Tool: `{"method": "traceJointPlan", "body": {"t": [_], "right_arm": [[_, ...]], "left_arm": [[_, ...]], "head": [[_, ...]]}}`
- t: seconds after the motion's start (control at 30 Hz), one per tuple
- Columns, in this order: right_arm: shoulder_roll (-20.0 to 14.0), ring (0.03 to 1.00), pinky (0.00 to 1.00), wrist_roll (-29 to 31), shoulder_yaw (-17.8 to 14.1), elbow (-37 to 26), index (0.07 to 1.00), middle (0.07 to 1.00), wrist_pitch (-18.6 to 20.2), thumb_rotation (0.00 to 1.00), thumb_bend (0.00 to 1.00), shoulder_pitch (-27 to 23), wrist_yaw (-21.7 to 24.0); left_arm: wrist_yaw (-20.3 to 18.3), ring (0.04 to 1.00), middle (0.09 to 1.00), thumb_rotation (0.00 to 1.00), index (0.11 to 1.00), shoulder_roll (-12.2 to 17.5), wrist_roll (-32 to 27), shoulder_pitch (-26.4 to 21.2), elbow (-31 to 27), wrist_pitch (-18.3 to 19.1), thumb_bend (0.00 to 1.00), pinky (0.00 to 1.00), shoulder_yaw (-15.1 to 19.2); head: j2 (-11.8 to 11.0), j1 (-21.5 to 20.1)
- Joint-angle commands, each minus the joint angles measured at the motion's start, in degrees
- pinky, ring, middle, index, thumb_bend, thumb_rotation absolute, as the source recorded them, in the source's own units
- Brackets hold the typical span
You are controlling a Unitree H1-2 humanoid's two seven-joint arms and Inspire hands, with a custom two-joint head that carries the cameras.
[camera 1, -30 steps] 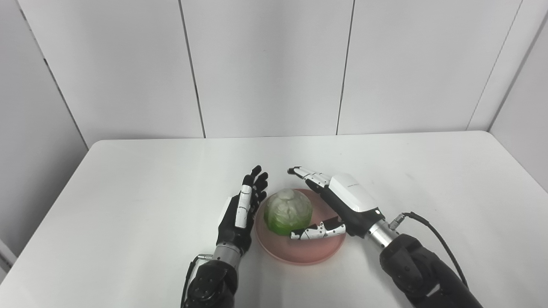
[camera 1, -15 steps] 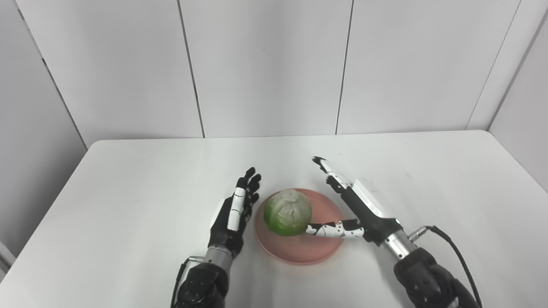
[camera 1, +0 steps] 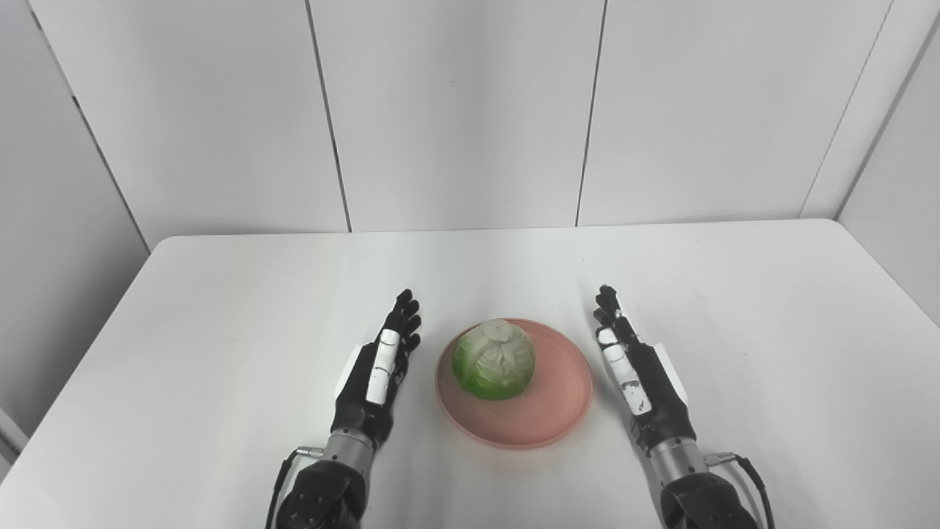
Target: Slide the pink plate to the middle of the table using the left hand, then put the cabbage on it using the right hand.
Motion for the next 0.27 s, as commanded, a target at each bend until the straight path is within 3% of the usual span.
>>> {"method": "traceJointPlan", "body": {"t": [0.0, 0.23], "right_arm": [[1.0, 1.000, 1.00, 0.9, -0.4, -0.3, 1.000, 1.000, -2.0, 0.97, 0.68, -1.3, -0.7], [2.8, 1.000, 1.00, 0.4, -1.2, -0.8, 1.000, 1.000, -3.0, 0.93, 0.70, -1.2, -3.4]], "left_arm": [[-0.3, 1.000, 1.000, 1.00, 1.000, 0.2, -0.5, -0.2, -1.4, -2.1, 0.84, 1.00, 0.3], [0.5, 1.000, 1.000, 1.00, 1.000, -1.0, 0.1, 0.7, -1.9, -3.0, 0.81, 1.00, 0.2]], "head": [[-0.1, -0.1], [-0.3, -0.1]]}}
